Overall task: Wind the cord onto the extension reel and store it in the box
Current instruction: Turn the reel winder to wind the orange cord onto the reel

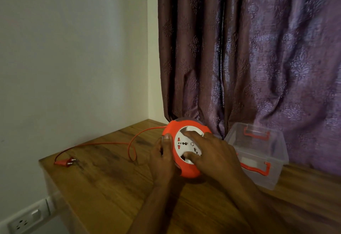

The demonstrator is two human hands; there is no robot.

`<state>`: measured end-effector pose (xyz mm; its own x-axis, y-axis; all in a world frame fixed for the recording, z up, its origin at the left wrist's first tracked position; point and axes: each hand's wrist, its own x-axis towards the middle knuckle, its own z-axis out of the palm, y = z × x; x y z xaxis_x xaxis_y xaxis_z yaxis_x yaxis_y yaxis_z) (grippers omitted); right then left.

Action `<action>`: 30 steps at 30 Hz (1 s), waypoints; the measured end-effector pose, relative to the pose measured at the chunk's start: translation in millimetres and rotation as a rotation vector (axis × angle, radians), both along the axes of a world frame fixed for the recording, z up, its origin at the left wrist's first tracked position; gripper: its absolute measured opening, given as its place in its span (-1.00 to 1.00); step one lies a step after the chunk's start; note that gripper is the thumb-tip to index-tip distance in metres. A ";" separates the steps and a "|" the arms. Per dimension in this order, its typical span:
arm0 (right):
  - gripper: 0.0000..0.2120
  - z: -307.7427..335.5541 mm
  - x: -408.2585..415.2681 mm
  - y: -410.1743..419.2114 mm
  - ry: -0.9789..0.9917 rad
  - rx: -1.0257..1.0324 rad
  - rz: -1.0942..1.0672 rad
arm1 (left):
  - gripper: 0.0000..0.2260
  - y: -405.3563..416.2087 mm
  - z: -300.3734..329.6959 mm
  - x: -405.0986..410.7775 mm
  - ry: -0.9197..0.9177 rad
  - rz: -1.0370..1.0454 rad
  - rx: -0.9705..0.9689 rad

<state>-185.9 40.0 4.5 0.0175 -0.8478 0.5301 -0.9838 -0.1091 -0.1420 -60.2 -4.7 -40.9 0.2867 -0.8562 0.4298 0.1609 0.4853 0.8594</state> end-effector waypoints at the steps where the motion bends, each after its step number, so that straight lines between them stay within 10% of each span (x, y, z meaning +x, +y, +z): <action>1: -0.38 -1.0 2.4 0.4 -0.018 -0.014 -0.016 | -0.74 0.6 0.2 -0.1 0.008 0.000 0.006; 30: -0.65 16.6 1.1 14.1 0.216 0.190 0.212 | -0.81 -1.5 2.2 4.1 0.054 -0.106 0.056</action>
<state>-184.8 54.2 21.1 0.2978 -0.8964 0.3284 -0.9518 -0.3053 0.0297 -56.1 -6.2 -38.7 0.2147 -0.9053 0.3665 0.2555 0.4143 0.8736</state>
